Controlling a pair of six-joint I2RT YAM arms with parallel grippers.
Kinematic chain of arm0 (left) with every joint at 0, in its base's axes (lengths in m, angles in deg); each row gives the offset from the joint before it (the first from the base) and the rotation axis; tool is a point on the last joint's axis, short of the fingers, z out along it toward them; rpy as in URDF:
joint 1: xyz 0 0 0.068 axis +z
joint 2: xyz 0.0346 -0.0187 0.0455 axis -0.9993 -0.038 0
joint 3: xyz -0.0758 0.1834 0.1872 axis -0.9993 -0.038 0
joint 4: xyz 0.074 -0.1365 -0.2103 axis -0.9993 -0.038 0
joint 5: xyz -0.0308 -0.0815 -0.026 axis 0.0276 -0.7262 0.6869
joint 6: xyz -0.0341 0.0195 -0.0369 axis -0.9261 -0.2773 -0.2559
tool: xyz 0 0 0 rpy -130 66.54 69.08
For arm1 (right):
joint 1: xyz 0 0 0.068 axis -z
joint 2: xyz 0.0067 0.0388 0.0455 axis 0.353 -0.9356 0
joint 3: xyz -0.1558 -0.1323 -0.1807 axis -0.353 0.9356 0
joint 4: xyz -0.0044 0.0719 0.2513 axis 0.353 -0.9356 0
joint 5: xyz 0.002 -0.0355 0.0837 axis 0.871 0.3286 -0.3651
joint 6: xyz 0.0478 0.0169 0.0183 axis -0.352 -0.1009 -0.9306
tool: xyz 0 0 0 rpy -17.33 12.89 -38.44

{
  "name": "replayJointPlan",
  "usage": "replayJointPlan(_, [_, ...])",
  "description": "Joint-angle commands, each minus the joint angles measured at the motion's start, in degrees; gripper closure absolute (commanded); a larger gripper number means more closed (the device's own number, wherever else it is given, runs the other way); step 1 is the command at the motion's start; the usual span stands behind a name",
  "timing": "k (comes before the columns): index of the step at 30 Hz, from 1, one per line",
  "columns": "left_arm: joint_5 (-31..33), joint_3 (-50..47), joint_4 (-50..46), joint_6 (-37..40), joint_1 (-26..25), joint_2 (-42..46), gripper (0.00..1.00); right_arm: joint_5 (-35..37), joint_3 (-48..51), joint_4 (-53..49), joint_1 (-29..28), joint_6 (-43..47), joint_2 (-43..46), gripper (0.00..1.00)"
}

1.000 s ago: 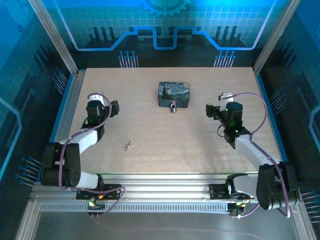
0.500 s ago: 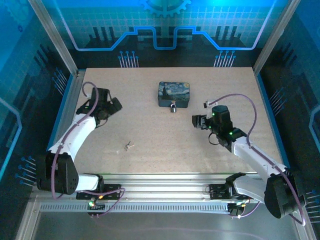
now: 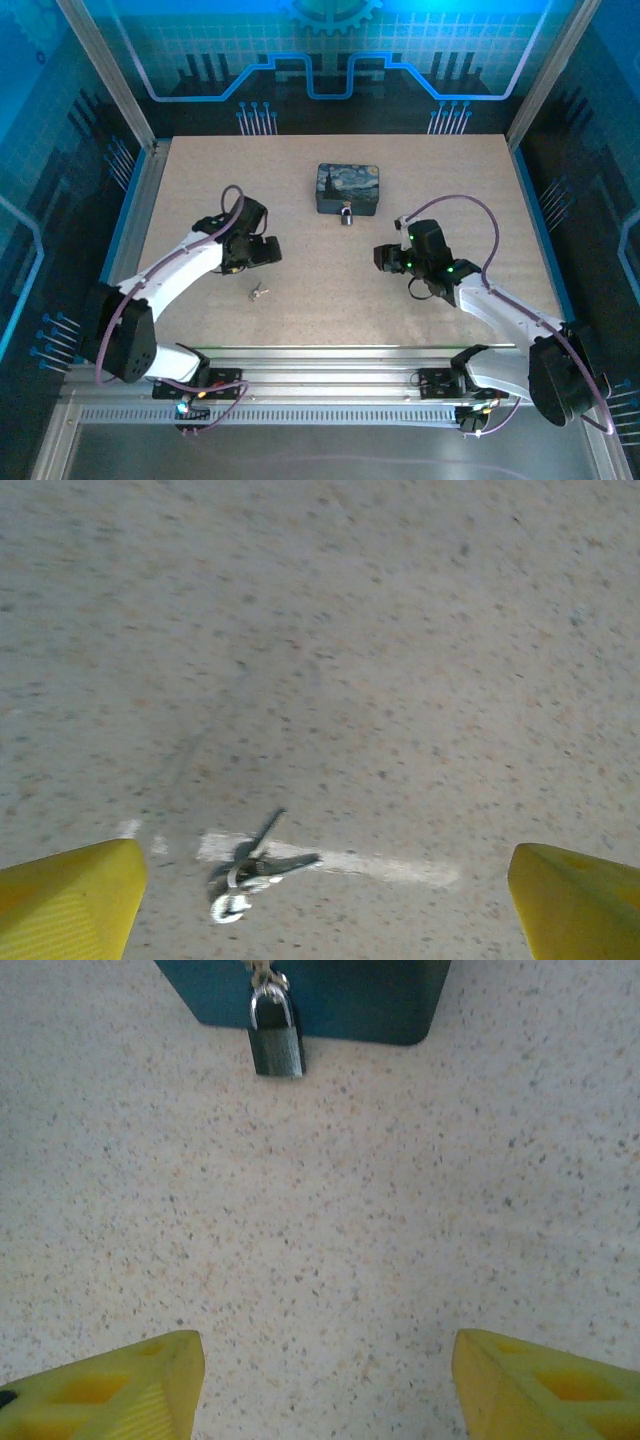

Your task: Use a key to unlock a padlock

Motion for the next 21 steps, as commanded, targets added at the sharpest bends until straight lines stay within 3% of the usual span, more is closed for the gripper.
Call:
replayJointPlan(1, [-4.42,6.89,4.71,1.20,-0.70,-3.50,0.05,-1.10,0.76,-1.54,-0.80,-3.07,0.54,0.32])
replayJointPlan(9, [-5.43,25.94,7.64,2.34,-0.91,-19.86,0.03,-1.76,1.59,-2.22,-0.89,-6.71,2.14,0.32])
replayJointPlan(21, [-5.95,51.65,5.19,1.90,-0.44,-41.97,0.04,-0.10,-0.73,-2.13,-4.22,-8.65,-3.13,0.32])
